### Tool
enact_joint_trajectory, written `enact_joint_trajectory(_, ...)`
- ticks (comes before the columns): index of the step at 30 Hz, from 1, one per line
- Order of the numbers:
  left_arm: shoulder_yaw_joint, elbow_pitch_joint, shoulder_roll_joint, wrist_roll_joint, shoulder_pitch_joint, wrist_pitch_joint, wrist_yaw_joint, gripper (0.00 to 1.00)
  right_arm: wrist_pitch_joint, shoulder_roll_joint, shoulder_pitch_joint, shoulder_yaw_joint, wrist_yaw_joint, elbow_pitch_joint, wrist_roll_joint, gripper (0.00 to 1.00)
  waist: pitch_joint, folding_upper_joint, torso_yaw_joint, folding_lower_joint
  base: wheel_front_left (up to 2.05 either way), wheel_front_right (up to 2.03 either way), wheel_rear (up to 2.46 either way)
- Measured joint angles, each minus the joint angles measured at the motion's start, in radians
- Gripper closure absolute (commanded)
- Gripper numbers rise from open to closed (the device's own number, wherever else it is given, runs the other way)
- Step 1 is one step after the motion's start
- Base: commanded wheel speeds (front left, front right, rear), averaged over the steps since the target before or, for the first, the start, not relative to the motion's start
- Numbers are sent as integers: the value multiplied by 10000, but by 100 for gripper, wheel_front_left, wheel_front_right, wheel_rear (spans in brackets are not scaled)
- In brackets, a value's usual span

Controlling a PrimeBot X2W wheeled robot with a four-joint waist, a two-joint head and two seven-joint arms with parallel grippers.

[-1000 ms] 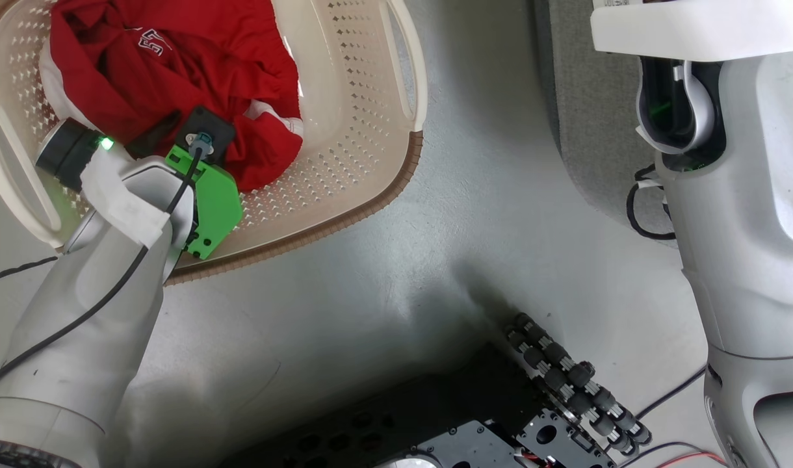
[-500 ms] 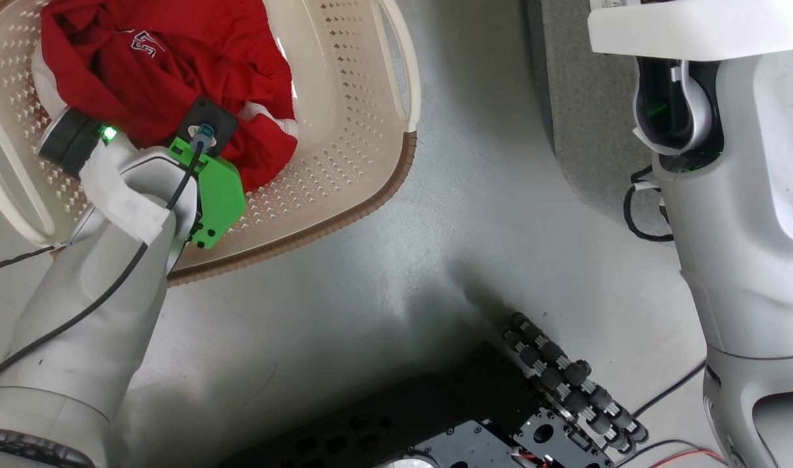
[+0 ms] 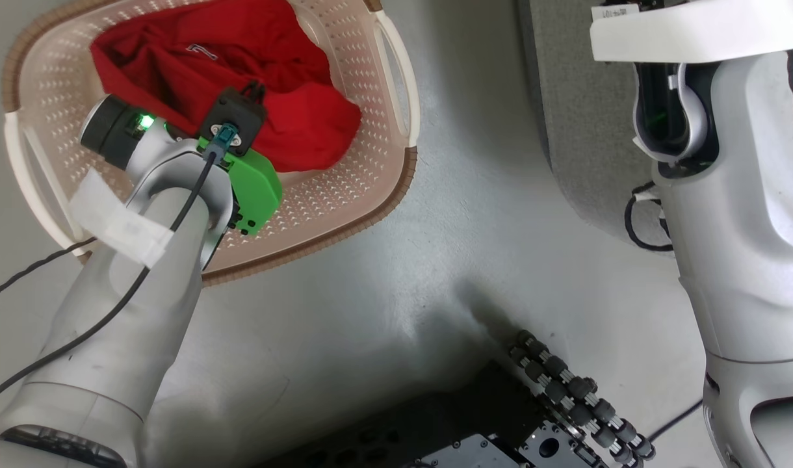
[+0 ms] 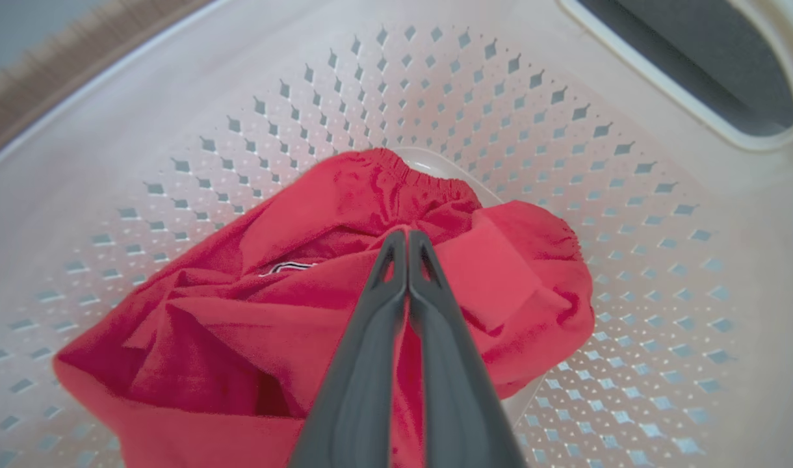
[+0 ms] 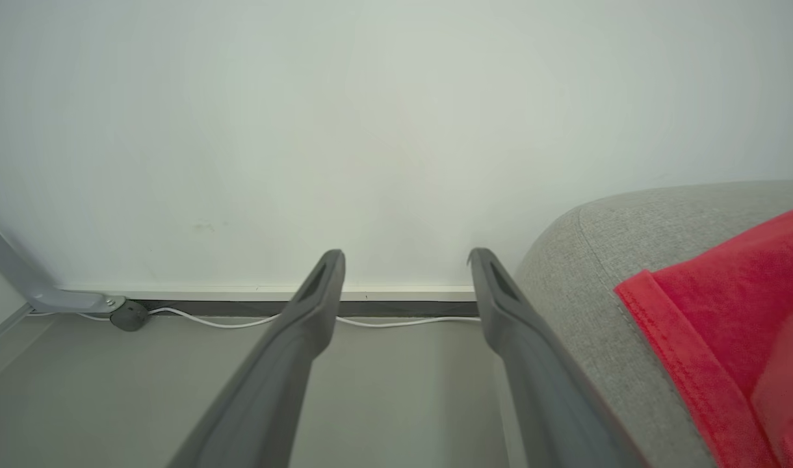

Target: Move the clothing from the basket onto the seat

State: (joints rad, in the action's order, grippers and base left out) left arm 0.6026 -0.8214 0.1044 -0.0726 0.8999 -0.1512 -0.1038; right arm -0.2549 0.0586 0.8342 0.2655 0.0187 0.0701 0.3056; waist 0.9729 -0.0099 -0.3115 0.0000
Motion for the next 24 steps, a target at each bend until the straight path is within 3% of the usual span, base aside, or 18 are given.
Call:
enact_joint_trajectory(6, -119, 290, -96, -301, -312, -882, 0, 100, 0, -4, -398, -190, -38, 288, -255, 0, -541, 0, 158, 0, 0, 0, 0)
enact_joint_trajectory(24, -719, 2299, -502, -1302, -1482, -1009, 88, 100, 0, 410, -2321, -1072, -272, 1235, -692, 0, -2939, 0, 1158, 0, 0, 0, 0)
